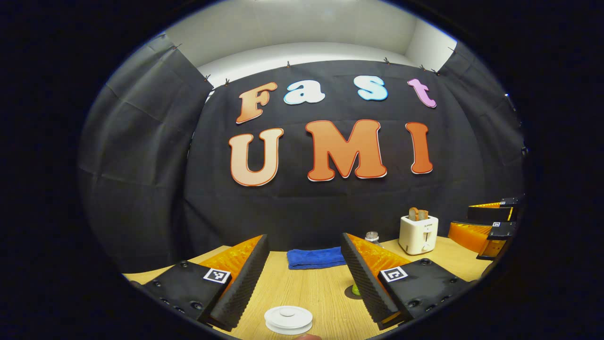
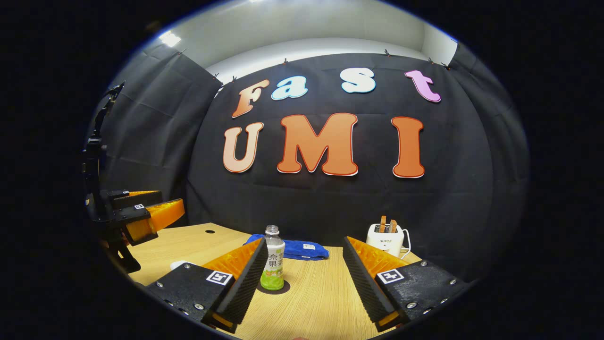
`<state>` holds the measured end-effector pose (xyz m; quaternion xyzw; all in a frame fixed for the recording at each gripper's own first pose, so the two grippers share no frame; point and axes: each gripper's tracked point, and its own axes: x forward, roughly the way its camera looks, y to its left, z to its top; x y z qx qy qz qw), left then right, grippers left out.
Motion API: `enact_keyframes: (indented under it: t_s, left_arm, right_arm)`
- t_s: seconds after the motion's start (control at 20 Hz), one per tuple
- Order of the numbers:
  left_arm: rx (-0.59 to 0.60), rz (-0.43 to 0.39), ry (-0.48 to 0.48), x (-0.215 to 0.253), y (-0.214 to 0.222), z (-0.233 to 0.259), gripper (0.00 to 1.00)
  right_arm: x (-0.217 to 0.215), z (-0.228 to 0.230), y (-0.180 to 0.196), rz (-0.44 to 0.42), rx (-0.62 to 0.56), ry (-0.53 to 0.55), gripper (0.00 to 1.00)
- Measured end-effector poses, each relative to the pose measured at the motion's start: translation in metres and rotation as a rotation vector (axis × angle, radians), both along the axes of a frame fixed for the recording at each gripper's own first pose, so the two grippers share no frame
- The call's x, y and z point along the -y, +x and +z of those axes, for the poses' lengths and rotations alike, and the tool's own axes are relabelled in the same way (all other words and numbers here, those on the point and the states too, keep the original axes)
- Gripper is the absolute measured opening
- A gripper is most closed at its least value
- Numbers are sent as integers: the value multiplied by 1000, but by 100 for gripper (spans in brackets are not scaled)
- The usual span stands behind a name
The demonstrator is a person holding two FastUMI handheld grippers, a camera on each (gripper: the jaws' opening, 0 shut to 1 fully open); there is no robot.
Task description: Open the teacup lid with one hand, grasp the water bottle and pour water into the teacup with the other hand; after pouring, place the water bottle on the coaster and then close the teacup lid.
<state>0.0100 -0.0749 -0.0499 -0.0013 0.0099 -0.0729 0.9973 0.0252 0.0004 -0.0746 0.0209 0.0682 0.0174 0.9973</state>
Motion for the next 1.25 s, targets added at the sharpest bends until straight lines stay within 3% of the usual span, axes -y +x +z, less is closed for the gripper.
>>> enact_keyframes:
  t_s: [0.25, 0.55, 0.7, 0.75, 0.8, 0.85, 1.15, 1.2, 1.25]
  left_arm:
    - [-21, -20, -32, 8, 5, -10, 99]
    - [-36, -55, 14, 14, -7, -14, 100]
    - [-14, -31, 27, 9, -11, -9, 99]
    - [-10, -19, 26, 6, -13, -7, 95]
    - [-12, -12, 21, 4, -13, -6, 99]
    - [-14, -6, 22, 4, -14, -7, 95]
    - [-20, 28, 24, -6, -14, -8, 99]
    - [-19, 36, 24, -7, -13, -9, 95]
    - [-19, 38, 22, -9, -13, -9, 100]
  right_arm:
    - [5, 5, 0, -5, 6, 8, 95]
    - [3, -4, -5, 1, -9, 0, 95]
    - [1, -1, -6, 8, -2, 1, 95]
    - [0, -1, -6, 8, -2, 2, 95]
    - [-1, -1, -6, 13, 0, 4, 95]
    - [-3, 0, -7, 15, -2, 6, 95]
    - [-6, -1, -7, 21, 0, 3, 95]
    - [-7, 0, -7, 20, -1, 6, 95]
    - [-7, -1, -7, 20, -2, 7, 95]
